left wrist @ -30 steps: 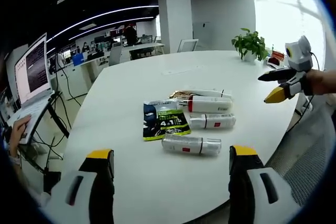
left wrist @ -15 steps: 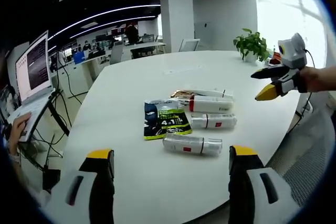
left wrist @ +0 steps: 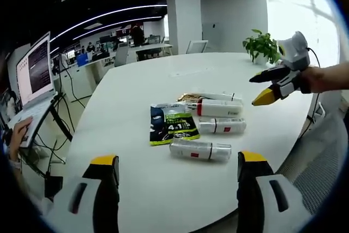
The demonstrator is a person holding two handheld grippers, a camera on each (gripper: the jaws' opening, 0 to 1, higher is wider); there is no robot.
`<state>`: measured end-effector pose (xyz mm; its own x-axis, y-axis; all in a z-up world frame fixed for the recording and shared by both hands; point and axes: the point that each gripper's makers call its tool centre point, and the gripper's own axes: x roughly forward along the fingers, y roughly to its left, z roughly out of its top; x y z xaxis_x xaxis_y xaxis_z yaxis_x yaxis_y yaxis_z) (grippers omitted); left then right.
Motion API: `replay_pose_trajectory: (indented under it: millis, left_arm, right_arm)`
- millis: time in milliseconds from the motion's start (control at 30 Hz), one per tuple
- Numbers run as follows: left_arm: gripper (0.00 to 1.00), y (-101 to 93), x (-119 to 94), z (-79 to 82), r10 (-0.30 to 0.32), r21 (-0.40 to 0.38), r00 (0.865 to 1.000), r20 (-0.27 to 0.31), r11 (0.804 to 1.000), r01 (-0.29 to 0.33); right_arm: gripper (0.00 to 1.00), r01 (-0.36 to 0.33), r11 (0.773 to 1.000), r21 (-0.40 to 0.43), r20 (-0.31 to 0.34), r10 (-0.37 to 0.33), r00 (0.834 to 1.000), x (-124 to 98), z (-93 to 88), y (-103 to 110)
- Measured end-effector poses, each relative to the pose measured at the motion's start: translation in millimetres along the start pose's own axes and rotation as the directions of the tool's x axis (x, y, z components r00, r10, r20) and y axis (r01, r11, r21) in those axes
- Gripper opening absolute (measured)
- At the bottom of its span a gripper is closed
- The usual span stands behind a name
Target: Arrange the skincare products in the storage area until every visible bottle or jar stands upright without overlapping.
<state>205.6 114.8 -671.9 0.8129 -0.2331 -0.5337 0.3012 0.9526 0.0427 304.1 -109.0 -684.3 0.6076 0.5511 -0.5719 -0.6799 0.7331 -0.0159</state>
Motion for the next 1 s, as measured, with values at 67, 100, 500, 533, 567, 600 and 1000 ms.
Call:
replay_pose_trajectory:
  millis: [67, 100, 500, 533, 567, 600, 1000]
  left_arm:
    - [0.85, -0.5, 1, -1.2, -0.002, 0.007, 1.0, -0.007, 1.0, 0.002]
    - [0.85, -1.6, 1, -1.4, -0.005, 0.014, 1.0, -0.009, 1.0, 0.005]
    - [0.85, -5.3, 2, -3.0, -0.015, 0.028, 1.0, -0.019, 1.0, 0.015]
    - [0.85, -5.4, 2, -3.1, -0.015, 0.029, 1.0, -0.02, 0.999, 0.015]
    - [0.85, -5.9, 2, -3.5, -0.014, 0.034, 1.0, -0.024, 0.999, 0.015]
    - [0.85, -6.3, 2, -4.0, -0.016, 0.036, 1.0, -0.027, 0.999, 0.017]
    - [0.84, -0.7, 3, -6.9, -0.008, 0.016, 0.999, -0.036, 1.0, 0.008]
  right_arm:
    - [0.81, -0.007, 1.0, -0.007, -0.002, 0.007, 1.0, 5, 1.1, 0]
    - [0.8, -0.011, 1.0, -0.013, -0.008, 0.011, 1.0, 8, 2.2, 0]
    - [0.69, -0.068, 0.997, -0.034, -0.082, 0.065, 0.995, 42, 5.1, -2]
    - [0.68, -0.072, 0.997, -0.038, -0.086, 0.069, 0.994, 43, 4.8, -2]
    - [0.68, -0.086, 0.995, -0.048, -0.098, 0.081, 0.992, 48, 3.4, 0]
    - [0.67, -0.092, 0.994, -0.052, -0.106, 0.086, 0.991, 52, 2.6, 1]
    - [0.55, -0.15, 0.984, -0.096, -0.175, 0.132, 0.976, 90, -5.6, 10]
